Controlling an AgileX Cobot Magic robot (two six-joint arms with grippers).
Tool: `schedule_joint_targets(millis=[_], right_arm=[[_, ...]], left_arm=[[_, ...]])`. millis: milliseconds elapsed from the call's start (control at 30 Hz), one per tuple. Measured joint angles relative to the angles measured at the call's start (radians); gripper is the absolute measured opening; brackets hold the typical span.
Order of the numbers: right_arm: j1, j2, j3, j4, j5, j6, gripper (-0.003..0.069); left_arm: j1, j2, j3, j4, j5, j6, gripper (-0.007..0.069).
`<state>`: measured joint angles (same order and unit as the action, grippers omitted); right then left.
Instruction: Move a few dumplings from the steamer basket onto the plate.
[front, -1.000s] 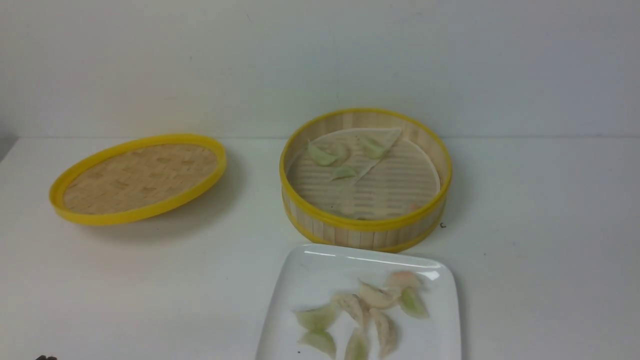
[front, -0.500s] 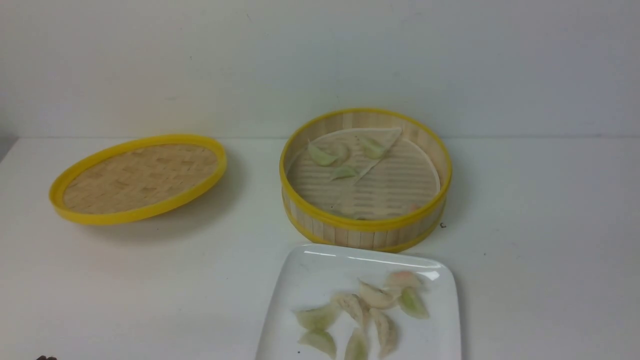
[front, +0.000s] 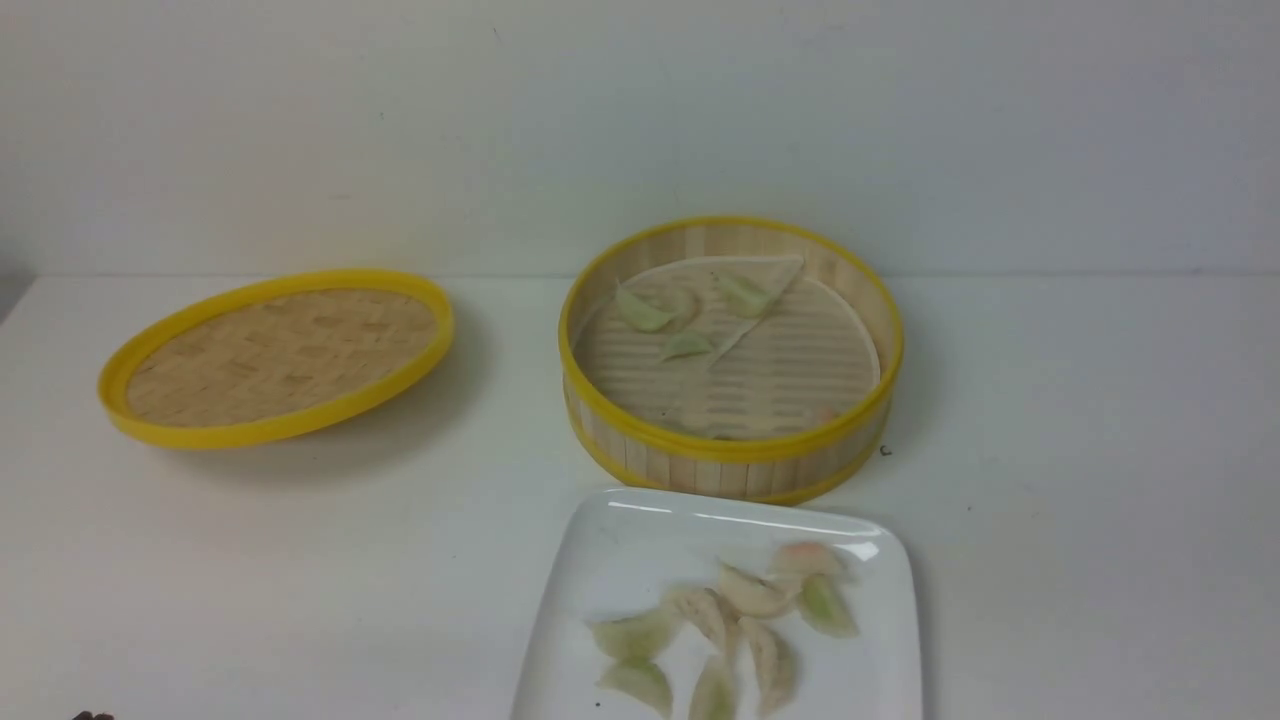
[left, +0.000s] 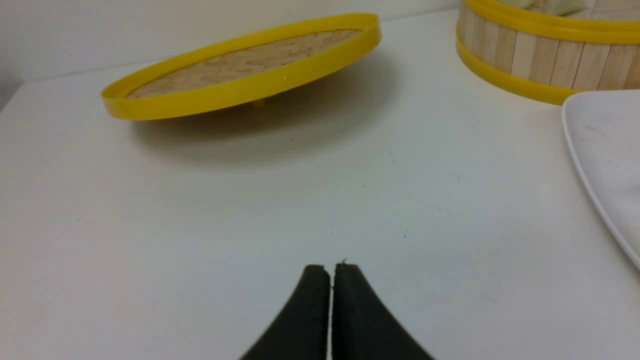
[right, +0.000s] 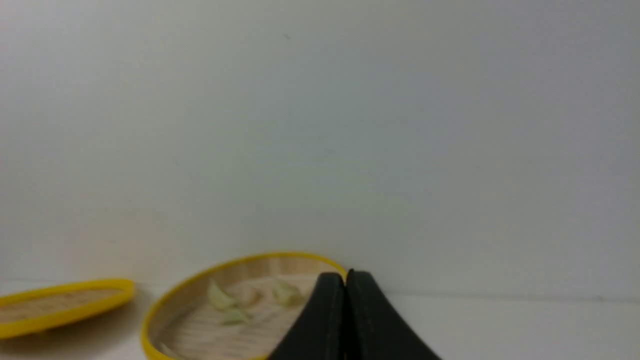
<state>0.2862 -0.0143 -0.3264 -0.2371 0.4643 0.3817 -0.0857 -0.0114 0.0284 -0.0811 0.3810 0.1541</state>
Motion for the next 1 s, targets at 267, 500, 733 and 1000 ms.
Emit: schedule_joint_targets(millis=[267, 500, 733, 1000], right_arm=[[-0.190, 0.000, 0.330, -0.001, 0.003, 0.007, -0.0015], [-0.217, 0.001, 0.345, -0.027, -0.073, 0.012, -0.0015], [-0.217, 0.001, 0.347, -0.030, -0.076, 0.012, -0.0015], [-0.218, 0.001, 0.347, -0.031, -0.077, 0.012, -0.0015]], left_arm=[[0.000, 0.000, 0.000, 0.000, 0.000, 0.000, -0.0006], [0.000, 0.000, 0.000, 0.000, 0.000, 0.000, -0.0006], [0.000, 0.000, 0.000, 0.000, 0.000, 0.000, -0.0006], [0.000, 0.000, 0.000, 0.000, 0.000, 0.000, -0.0006]])
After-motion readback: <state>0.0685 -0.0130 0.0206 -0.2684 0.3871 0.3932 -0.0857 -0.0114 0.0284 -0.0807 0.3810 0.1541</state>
